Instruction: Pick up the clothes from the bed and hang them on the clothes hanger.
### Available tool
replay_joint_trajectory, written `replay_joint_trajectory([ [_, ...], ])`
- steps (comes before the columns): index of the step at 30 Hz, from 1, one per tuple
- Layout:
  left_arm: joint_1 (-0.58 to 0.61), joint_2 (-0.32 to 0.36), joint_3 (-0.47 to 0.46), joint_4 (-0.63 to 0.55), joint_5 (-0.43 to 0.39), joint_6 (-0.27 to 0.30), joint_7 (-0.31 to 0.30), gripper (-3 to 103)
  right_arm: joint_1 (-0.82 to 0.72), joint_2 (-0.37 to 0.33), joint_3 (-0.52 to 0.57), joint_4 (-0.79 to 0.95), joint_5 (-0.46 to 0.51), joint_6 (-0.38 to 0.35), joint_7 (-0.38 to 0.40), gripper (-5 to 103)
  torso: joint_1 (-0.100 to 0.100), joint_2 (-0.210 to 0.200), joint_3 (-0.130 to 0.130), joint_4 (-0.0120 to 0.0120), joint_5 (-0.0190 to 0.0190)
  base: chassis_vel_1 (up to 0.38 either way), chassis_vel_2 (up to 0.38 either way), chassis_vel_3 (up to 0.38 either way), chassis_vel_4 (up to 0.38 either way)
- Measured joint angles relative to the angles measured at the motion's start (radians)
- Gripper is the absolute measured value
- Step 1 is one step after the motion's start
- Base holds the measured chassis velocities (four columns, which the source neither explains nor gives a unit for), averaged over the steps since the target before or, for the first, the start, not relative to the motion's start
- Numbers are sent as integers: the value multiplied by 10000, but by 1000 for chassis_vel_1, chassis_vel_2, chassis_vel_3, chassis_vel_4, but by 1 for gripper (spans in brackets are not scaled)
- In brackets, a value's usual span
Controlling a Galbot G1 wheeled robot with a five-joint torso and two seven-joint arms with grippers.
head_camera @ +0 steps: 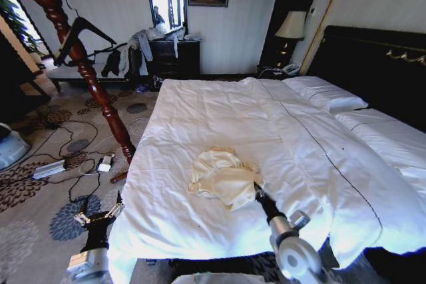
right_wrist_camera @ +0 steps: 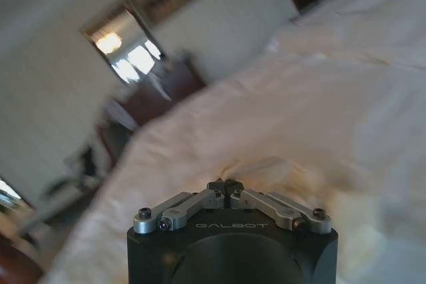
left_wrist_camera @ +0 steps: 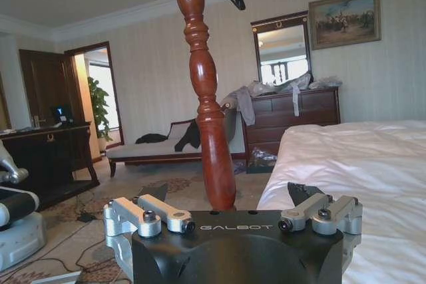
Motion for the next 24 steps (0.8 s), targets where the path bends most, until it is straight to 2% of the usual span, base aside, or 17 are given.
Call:
replay_joint_trajectory([
  [4,-59,6,24,6,0,6,-7,100,365,-685,655,953,1618,657,-971,0,0,-1,0,1,2,0,0,0,0],
  [6,-68,6,27,3,1,8,-10,100,427,-860,820,1144,1914,742,-1113,0,0,0,0,2,1,0,0,0,0],
  [8,-75,23,38,-5,4,12,-6,100,526,-1532,1345,1829,2638,929,-1307,0,0,0,0,1,0,0,0,0,0],
  [10,-86,55,54,-4,4,-32,60,100,545,-1992,1702,2337,2972,973,-1339,0,0,0,0,1,-2,0,0,0,0],
  [11,-86,55,54,-4,4,-32,60,100,545,-1992,1702,2337,2972,973,-1339,0,0,0,0,1,-2,0,0,0,0],
  [14,-155,137,129,-42,-46,-176,339,100,631,-2570,2067,2685,3192,957,-1464,0,0,0,0,0,-1,0,0,0,0],
  [19,-156,212,346,-191,-206,-201,530,100,804,-2753,2142,2695,3189,829,-1707,0,0,0,0,1,1,0,0,0,0],
  [20,-98,323,528,-251,-451,-278,803,100,819,-2798,2139,2694,3188,813,-1762,0,0,0,0,2,0,0,0,0,0],
  [22,-76,379,605,-273,-554,-325,948,100,820,-2816,2132,2692,3181,811,-1789,0,0,0,1,1,0,0,0,0,0],
  [23,-9,732,982,-336,-901,-539,1591,100,821,-2885,2087,2683,3138,809,-1857,0,0,0,0,2,1,0,0,0,0],
  [24,-8,971,1206,-329,-984,-631,1910,100,833,-2907,2047,2676,3112,809,-1884,0,0,0,1,0,3,0,0,0,0],
])
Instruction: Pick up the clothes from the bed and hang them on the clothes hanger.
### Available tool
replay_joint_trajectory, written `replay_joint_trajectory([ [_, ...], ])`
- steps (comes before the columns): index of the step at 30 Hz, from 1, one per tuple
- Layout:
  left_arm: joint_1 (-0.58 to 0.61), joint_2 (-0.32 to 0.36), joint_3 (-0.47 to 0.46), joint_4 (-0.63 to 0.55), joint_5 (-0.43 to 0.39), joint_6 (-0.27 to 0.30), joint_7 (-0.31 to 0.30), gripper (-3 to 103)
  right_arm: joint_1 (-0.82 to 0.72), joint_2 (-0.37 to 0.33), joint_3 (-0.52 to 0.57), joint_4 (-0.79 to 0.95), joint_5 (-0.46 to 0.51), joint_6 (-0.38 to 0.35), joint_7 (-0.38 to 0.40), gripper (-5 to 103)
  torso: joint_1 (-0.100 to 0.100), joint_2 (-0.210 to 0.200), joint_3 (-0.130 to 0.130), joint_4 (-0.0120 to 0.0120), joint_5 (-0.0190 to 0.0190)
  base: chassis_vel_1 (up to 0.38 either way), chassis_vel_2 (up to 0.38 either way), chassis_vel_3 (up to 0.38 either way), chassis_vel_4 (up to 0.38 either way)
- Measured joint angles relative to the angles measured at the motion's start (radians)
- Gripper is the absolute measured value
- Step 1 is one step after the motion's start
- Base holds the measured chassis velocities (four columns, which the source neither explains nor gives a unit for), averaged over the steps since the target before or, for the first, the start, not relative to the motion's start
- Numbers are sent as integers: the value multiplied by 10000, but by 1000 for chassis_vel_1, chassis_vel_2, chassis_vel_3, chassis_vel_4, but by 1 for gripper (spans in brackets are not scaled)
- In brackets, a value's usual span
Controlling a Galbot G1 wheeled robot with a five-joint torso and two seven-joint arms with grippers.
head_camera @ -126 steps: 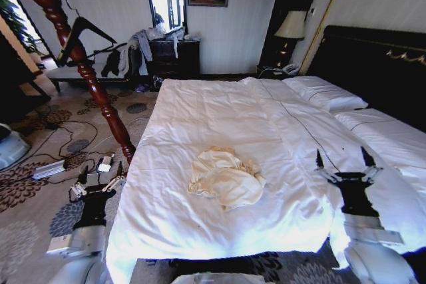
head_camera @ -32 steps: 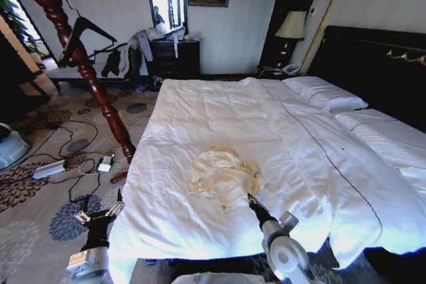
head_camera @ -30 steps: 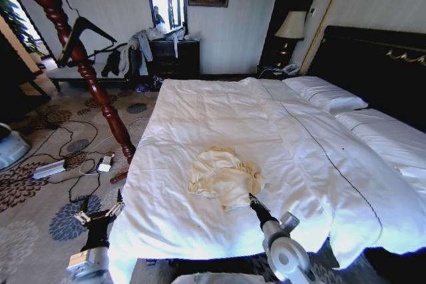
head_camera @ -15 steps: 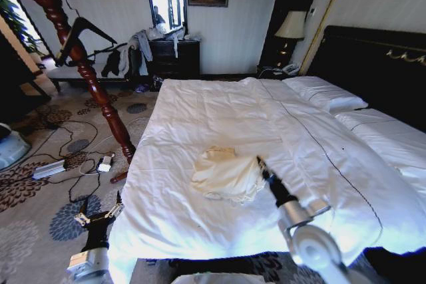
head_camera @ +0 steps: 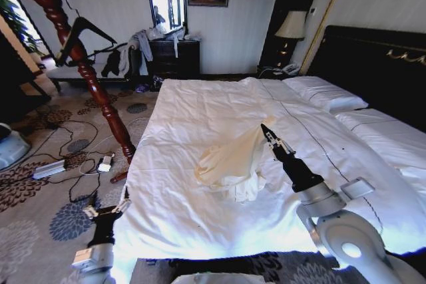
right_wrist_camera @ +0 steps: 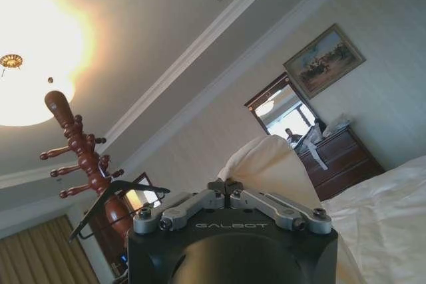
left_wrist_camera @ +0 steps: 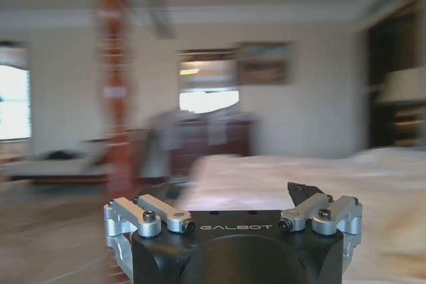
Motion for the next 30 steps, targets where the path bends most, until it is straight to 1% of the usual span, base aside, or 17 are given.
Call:
replay_joint_trajectory([
  [1,-76,443,302,142,46,-114,406,100,41,-8,-52,-9,-18,-1,-25,0,0,0,-1,-1,-3,0,0,0,0],
  [3,-120,605,394,219,108,-140,498,100,62,-6,-71,-11,-23,0,-37,0,0,0,-1,-3,-2,0,0,0,0],
  [6,-584,1847,1075,857,674,-325,1012,100,187,-40,-117,-29,-7,8,-137,0,0,0,0,-1,-7,0,0,0,0],
  [8,-656,2057,1182,978,808,-393,1077,100,199,-61,-114,-31,5,18,-150,0,0,0,0,-1,-6,0,0,0,0],
  [9,-743,2316,1301,1131,1026,-510,1190,100,209,-96,-104,-35,17,30,-157,0,0,0,0,-2,-4,0,0,0,0],
  [10,-944,2745,1464,1443,1571,-891,1336,100,237,-153,-89,-40,33,61,-177,0,0,0,0,0,-6,0,0,0,0],
  [12,-1224,3187,1671,1777,2082,-1269,1396,100,264,-207,-87,-45,33,78,-211,0,0,0,0,1,-5,0,0,0,0],
  [14,-1270,3238,1714,1820,2113,-1300,1395,100,270,-219,-86,-46,34,81,-215,0,0,0,0,2,-5,0,0,0,0],
  [16,-1851,3535,2135,2138,2150,-1441,1310,100,268,-311,-69,-51,35,95,-220,0,0,0,0,1,-3,0,0,0,0],
  [18,-2029,3569,2231,2201,2150,-1464,1299,100,261,-339,-63,-52,40,99,-220,0,0,0,1,1,-4,0,0,0,0],
  [20,-2578,3651,2544,2419,2148,-1507,1292,100,262,-420,-58,-55,81,100,-219,0,0,0,0,-1,-4,0,0,0,0],
  [21,-2897,3696,2754,2596,2121,-1507,1304,103,280,-465,-58,-57,99,100,-218,0,1,0,0,0,-4,0,0,0,0],
  [22,-3177,3732,2947,2785,2057,-1492,1324,101,304,-507,-58,-58,110,101,-216,0,1,0,0,1,-3,0,0,0,0],
  [24,-3340,3748,3070,2922,2004,-1469,1334,101,318,-525,-56,-58,113,100,-216,0,0,0,0,0,-3,0,0,0,0],
  [27,-4133,3750,3897,3744,1709,-1347,1409,99,347,-542,62,-60,164,100,-187,0,0,0,1,0,-4,0,0,0,0],
  [28,-4403,3720,4241,4045,1707,-1341,1493,96,334,-548,133,-61,190,100,-175,0,0,0,0,0,-2,0,0,0,0],
  [30,-4520,3701,4393,4167,1718,-1337,1509,96,319,-558,174,-61,201,100,-171,0,0,-1,0,0,-4,0,0,0,0],
])
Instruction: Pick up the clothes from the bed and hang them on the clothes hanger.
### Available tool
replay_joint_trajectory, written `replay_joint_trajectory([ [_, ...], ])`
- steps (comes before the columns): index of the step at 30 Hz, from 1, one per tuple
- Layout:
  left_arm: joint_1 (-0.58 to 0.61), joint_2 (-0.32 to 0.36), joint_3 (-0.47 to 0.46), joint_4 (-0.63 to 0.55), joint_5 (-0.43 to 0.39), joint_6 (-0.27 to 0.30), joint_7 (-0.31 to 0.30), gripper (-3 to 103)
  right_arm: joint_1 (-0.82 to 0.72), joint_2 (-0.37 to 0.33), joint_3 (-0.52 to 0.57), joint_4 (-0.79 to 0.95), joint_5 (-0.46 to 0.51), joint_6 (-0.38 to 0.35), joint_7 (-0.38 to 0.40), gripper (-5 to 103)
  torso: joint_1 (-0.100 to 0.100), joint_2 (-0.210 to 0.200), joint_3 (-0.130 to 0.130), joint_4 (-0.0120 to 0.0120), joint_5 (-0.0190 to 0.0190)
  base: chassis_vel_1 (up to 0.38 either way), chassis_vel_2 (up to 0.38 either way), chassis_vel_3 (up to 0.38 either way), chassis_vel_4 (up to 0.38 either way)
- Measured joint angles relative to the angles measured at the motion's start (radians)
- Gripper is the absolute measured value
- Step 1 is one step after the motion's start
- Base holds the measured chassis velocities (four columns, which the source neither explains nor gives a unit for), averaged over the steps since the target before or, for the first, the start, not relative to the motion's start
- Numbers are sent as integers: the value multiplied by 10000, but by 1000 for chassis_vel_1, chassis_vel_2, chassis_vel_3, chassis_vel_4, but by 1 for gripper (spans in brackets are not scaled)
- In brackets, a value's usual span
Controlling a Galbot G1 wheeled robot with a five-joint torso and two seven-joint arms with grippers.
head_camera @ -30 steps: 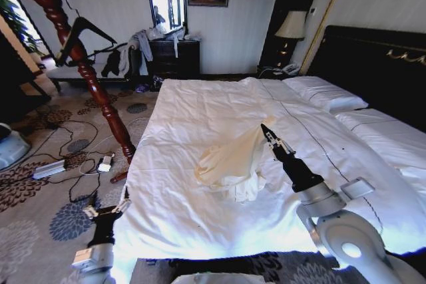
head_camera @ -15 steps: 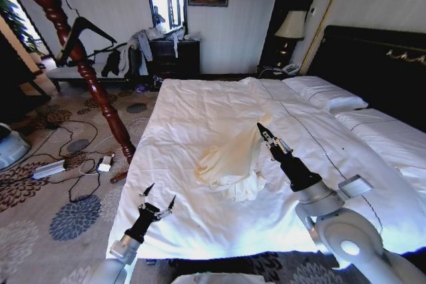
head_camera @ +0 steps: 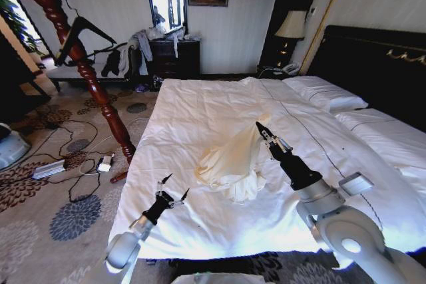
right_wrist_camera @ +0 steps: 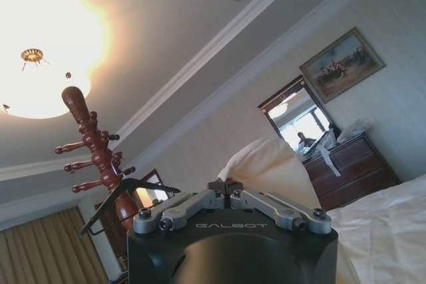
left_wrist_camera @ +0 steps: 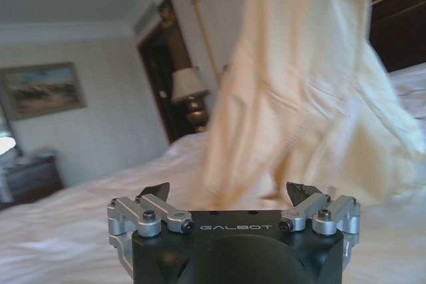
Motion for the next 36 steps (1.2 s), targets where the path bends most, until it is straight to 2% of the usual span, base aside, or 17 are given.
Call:
replay_joint_trajectory([
  [2,-433,-86,493,376,21,7,10,102,-53,-18,106,-2,22,0,8,0,0,0,0,0,2,0,0,0,0],
  [5,-693,-165,811,493,-88,72,-132,100,-111,-14,131,-4,23,0,12,0,0,0,0,0,1,0,0,0,0],
  [7,-817,-234,1119,451,-452,270,-308,98,-160,9,127,-6,4,0,15,0,0,0,0,-2,1,0,0,0,0],
  [8,-828,-299,1274,346,-593,374,-395,93,-175,22,100,-7,-12,1,17,0,1,0,0,1,1,0,0,0,0],
  [11,-838,-367,1337,283,-515,395,-437,90,-191,33,70,-7,-30,0,18,0,0,0,0,1,3,0,0,0,0],
  [14,-920,-466,1397,195,-50,243,-563,81,-160,68,6,-8,-62,-5,20,0,-1,0,-1,1,1,0,0,0,0],
  [20,-1007,-472,1437,95,31,237,-648,76,-130,173,-102,-8,-55,-21,29,0,-1,1,0,0,2,0,0,0,0],
  [22,-1064,-496,1482,156,34,241,-665,67,-121,220,-154,-8,-49,-27,34,0,-1,0,0,1,1,0,0,0,0],
  [23,-1092,-513,1531,184,40,243,-665,67,-115,235,-167,-8,-45,-30,35,0,-1,0,-1,1,1,0,0,0,0],
  [25,-1164,-542,1643,232,46,252,-665,60,-115,250,-172,-8,-37,-33,36,0,-1,0,0,0,1,0,0,0,0],
  [32,-1499,-671,2025,458,59,280,-658,59,-169,236,-108,-8,190,-39,120,0,-1,0,0,0,1,0,0,0,0],
  [36,-1644,-798,2193,527,67,302,-657,54,-218,280,-98,-8,287,-58,179,0,-1,0,-1,0,1,0,0,0,0],
])
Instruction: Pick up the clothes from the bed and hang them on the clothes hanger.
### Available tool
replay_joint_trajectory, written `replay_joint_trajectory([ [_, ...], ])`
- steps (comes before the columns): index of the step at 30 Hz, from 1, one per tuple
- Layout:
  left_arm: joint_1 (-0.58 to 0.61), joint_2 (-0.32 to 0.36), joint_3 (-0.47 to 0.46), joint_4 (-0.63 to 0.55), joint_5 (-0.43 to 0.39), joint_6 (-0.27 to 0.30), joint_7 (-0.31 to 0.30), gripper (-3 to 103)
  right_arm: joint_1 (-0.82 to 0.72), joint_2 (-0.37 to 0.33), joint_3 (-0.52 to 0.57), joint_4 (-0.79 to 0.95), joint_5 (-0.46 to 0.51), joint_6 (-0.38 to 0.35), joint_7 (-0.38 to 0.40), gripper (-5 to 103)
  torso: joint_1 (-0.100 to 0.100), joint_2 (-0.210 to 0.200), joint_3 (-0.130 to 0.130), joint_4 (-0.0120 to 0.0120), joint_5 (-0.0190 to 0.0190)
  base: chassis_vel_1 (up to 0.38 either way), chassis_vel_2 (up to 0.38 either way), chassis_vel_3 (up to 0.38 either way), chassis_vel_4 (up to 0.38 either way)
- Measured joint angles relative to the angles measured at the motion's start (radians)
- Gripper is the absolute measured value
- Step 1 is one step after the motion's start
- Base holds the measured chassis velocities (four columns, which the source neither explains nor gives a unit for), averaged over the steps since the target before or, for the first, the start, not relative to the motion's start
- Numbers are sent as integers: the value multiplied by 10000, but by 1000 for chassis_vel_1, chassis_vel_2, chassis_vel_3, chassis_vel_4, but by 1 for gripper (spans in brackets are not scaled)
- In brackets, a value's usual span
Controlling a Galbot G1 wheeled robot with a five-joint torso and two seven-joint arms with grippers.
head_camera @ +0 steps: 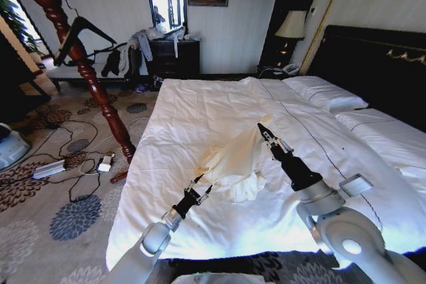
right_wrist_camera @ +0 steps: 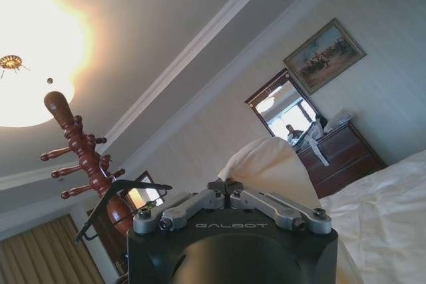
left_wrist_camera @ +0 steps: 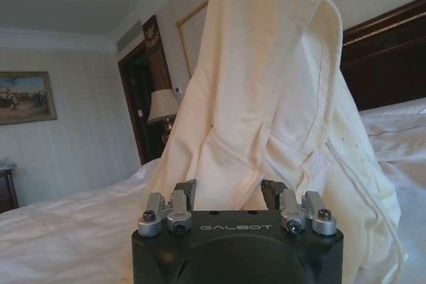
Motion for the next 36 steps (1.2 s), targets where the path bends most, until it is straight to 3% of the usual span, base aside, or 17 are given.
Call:
replay_joint_trajectory([
  [2,-56,-40,104,3,0,45,-1,43,-16,55,-26,0,2,-20,4,0,0,0,0,0,0,0,0,0,0],
  [4,-65,-41,121,4,0,55,-1,43,-15,69,-35,0,1,-25,4,0,0,0,0,0,0,0,0,0,0],
  [7,-85,-23,140,13,1,91,-6,26,0,123,-58,0,-1,-37,8,0,0,0,0,0,0,0,0,0,0],
  [15,14,164,-10,-170,-33,108,-37,2,103,193,-95,-1,-50,-46,13,0,0,1,0,0,-1,0,0,0,0],
  [23,399,375,-586,-834,-311,174,-27,0,238,280,-181,-1,-154,-49,80,0,0,1,0,0,-1,0,0,0,0],
  [27,726,497,-1541,-1708,-1058,491,37,0,442,207,-256,-34,-169,-45,84,0,0,1,0,-1,0,0,0,0,0],
  [28,882,577,-2028,-2113,-1590,686,80,0,664,20,-268,-99,-106,-39,77,0,0,1,0,-1,0,0,0,0,0],
  [32,1061,726,-2585,-2613,-2161,901,93,0,1137,-488,-269,-155,115,-26,-41,0,0,1,0,0,2,0,0,0,0],
  [33,1176,906,-3044,-3032,-2511,1040,102,0,1778,-1066,-259,-159,488,-23,-214,0,0,1,0,1,0,0,0,0,0],
  [36,1268,1147,-3513,-3625,-2998,1263,70,0,2946,-1728,-278,-158,1182,-28,-437,0,0,1,1,2,-3,0,0,0,0],
])
